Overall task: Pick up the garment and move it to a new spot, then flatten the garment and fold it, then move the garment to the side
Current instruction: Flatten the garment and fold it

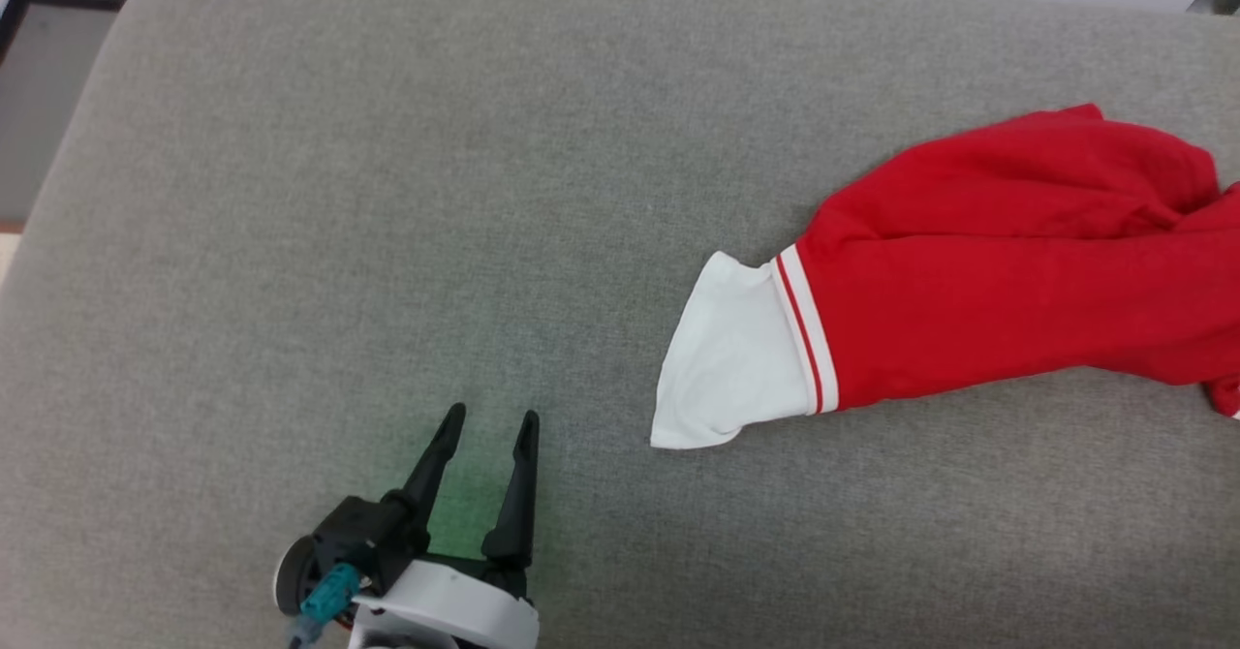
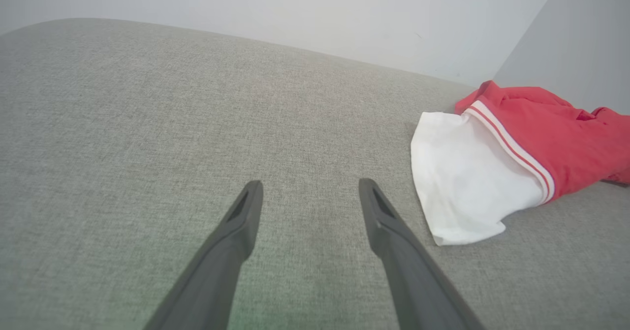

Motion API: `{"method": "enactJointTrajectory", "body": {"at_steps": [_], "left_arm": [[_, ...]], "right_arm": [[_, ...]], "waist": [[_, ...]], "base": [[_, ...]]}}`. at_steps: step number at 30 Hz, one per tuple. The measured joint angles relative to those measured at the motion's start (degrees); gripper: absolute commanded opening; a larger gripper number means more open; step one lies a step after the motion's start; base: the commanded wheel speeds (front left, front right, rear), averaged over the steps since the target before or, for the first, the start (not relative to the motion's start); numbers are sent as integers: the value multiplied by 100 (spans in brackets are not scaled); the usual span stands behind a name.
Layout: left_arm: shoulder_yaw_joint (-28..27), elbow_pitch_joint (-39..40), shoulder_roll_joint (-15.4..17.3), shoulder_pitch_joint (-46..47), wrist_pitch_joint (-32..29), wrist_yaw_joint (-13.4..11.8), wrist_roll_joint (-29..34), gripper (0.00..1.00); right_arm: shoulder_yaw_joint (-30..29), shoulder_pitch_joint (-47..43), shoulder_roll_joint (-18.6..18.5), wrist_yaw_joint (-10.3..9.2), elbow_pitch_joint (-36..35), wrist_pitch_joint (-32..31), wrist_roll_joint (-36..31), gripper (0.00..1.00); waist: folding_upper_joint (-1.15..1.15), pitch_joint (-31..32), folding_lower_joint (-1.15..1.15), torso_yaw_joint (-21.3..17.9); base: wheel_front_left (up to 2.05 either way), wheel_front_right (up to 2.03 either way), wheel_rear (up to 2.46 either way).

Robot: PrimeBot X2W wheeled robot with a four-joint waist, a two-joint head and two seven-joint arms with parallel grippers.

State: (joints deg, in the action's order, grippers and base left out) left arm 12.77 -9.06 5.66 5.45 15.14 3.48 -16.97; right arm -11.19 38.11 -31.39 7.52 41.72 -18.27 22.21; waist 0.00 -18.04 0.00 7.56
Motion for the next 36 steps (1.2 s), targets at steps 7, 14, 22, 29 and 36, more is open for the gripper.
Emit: {"method": "enactJointTrajectory", "body": {"at_steps": [7,14,22,29,36], "left_arm": [[-5,-79,-57,96,0,11,27,100],[-140,-125,-40,147,0,38,34,100],[-326,-154,215,101,-36,93,-45,100],[-396,-43,590,162,-424,209,-230,100],[-349,233,1104,645,-1173,312,-446,100]], "right_arm": [[153,259,55,0,706,408,-157,49],[760,343,102,0,511,1042,-48,100],[1794,-423,40,0,-781,1501,527,100],[2452,-1633,181,0,-2248,1745,633,100],[2533,-2680,694,0,-3325,1819,437,100]], "waist": [[0,-110,0,73],[0,52,0,-2],[0,453,0,-212],[0,875,0,-481],[0,1214,0,-806]], "base": [[0,0,0],[0,0,0],[0,0,0],[0,0,0],[0,0,0]]}}
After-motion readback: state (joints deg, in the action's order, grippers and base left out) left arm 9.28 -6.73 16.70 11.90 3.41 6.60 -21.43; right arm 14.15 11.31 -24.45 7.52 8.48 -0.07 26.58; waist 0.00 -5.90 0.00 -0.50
